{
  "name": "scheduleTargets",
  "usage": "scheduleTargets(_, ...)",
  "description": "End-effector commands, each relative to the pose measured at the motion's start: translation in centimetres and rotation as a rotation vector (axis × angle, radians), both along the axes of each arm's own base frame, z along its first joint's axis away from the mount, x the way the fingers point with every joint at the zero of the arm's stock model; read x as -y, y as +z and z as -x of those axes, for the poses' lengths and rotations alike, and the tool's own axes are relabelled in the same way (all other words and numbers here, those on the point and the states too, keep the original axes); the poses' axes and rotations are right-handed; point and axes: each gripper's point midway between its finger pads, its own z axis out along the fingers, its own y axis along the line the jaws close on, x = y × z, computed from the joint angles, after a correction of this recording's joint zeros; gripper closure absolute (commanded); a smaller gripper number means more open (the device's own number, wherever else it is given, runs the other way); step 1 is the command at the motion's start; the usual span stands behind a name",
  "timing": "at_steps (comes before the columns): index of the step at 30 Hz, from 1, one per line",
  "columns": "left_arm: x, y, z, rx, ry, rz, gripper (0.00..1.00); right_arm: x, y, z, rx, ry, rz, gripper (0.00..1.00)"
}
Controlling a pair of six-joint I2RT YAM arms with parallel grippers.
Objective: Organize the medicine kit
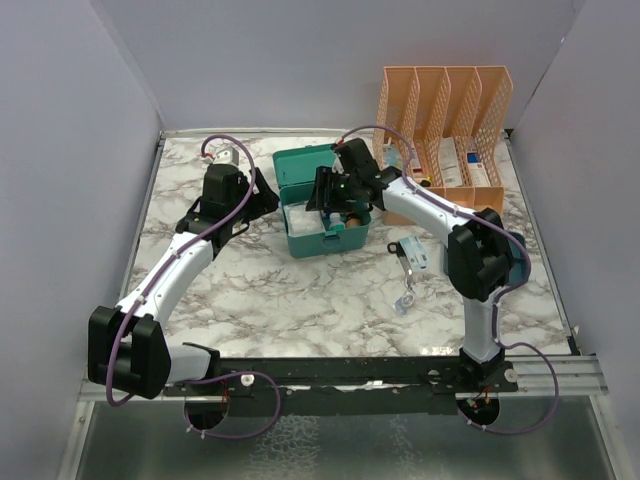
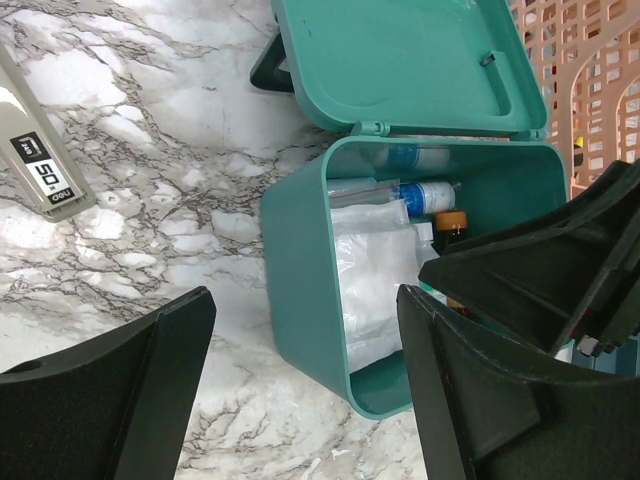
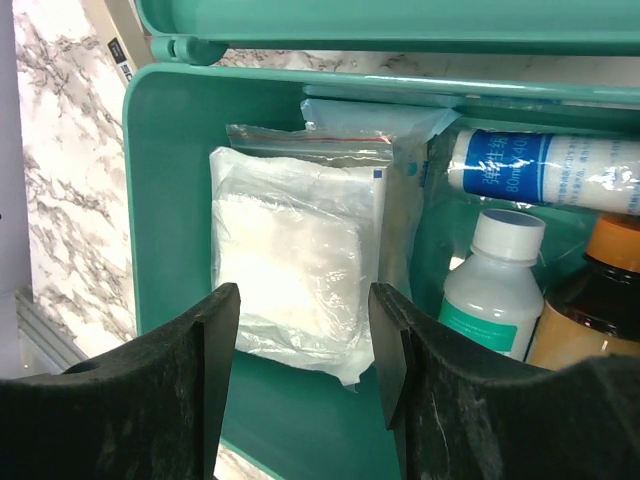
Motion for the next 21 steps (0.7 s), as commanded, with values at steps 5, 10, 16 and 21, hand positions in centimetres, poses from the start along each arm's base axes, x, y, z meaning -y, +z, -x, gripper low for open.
scheduleTargets(5, 1.0, 1.6, -0.2, 0.064, -0.053, 0.044, 0.23, 2.0, 3.7, -1.2, 0.134, -0.058, 0.068, 0.48)
scheduleTargets(10, 1.7, 4.2, -0.5, 0.127, -0.135, 0.011, 0.24, 4.2, 7.1, -1.2, 0.182, -0.161, 0.095, 0.49)
scheduleTargets(16, 1.6, 7.0, 1.0, 0.201, -0.233, -0.071, 0.24, 9.9, 10.7, 0.8, 0.242, -0.312, 0.201, 0.49)
scheduleTargets(21, 0.2, 8.5, 3.4, 0.309, -0.240, -0.138, 0.24, 15.5, 11.2, 3.5, 0.274, -0.409, 0.343, 0.49)
